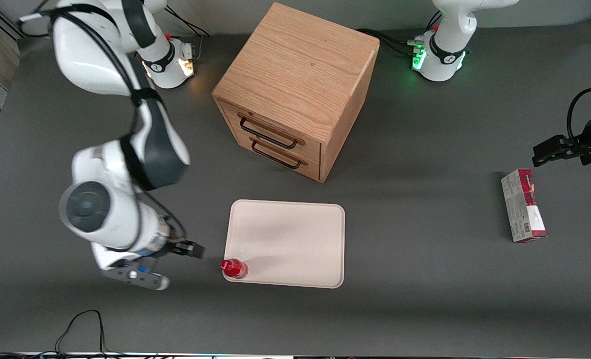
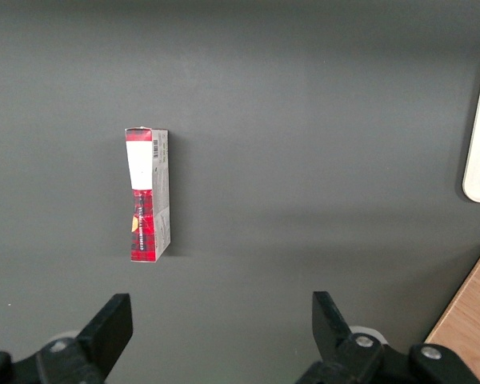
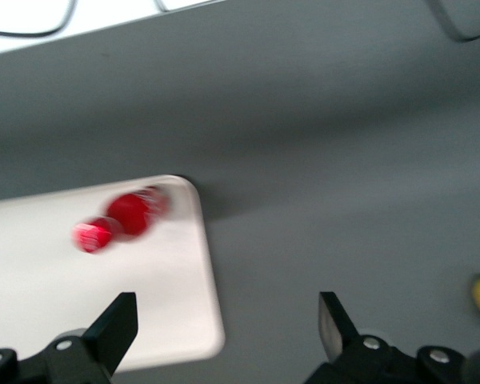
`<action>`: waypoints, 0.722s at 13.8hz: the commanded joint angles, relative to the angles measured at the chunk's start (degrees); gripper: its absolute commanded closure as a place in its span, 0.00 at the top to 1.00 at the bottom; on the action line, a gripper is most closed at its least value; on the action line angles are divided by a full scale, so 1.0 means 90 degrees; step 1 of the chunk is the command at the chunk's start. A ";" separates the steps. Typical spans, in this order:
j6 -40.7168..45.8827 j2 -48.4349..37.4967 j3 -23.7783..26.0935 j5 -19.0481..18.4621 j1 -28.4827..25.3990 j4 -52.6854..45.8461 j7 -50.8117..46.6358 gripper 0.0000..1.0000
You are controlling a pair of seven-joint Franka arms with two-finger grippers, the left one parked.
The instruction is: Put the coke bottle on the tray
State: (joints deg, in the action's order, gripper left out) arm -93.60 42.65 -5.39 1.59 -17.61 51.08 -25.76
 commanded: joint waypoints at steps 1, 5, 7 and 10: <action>-0.0039 -0.1930 0.0023 0.0077 0.0548 0.2413 0.1412 1.00; -0.0117 -0.4032 -0.0406 0.0077 0.0931 0.4711 0.3124 1.00; -0.0117 -0.4629 -0.0427 0.0048 0.0941 0.5201 0.3194 1.00; -0.0020 -0.4788 -0.0049 -0.0011 0.1173 0.5117 0.3282 1.00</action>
State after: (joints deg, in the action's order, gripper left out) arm -92.38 1.16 -8.37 1.65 -8.50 95.34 2.48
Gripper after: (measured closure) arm 0.000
